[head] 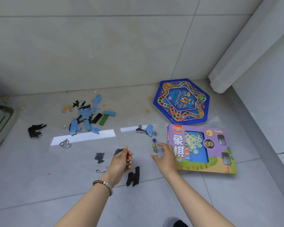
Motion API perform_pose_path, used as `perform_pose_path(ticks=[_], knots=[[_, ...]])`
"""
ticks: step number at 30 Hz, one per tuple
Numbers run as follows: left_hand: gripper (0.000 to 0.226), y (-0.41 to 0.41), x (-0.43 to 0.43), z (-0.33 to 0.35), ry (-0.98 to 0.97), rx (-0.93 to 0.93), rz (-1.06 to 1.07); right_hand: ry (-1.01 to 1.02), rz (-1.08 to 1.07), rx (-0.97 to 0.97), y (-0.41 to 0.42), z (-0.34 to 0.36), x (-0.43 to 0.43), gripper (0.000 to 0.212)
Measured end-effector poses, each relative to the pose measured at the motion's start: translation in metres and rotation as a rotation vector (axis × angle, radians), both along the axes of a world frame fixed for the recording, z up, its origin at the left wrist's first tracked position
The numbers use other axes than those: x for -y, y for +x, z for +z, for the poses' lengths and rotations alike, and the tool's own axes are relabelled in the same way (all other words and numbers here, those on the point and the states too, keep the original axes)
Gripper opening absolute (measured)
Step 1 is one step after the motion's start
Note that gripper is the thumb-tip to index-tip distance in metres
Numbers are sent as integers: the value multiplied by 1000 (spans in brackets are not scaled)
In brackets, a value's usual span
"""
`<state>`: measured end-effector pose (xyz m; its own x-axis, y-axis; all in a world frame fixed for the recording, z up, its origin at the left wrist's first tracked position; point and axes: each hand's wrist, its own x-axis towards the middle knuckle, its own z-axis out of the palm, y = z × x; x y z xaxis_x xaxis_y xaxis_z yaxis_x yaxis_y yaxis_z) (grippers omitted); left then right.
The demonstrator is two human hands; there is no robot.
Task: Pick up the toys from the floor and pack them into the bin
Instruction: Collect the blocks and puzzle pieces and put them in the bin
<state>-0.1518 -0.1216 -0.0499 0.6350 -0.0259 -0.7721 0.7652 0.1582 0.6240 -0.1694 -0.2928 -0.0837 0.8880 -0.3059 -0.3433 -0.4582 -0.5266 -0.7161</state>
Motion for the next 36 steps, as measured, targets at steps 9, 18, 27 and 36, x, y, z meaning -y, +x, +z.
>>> perform_pose_path(ticks=[9, 18, 27, 36], knots=[[37, -3, -4, -11, -37, -37, 35, -58, -42, 34, 15, -15, -13, 26], [37, 8, -2, -17, -291, -159, 139, 271, -193, 72, 17, 1, -27, 12], [34, 21, 3, -10, -130, -136, -18, 160, -133, 120, 42, 6, -7, 18], [34, 29, -5, -16, 169, 145, -238, 75, -53, -12, 51, -15, -6, 20]])
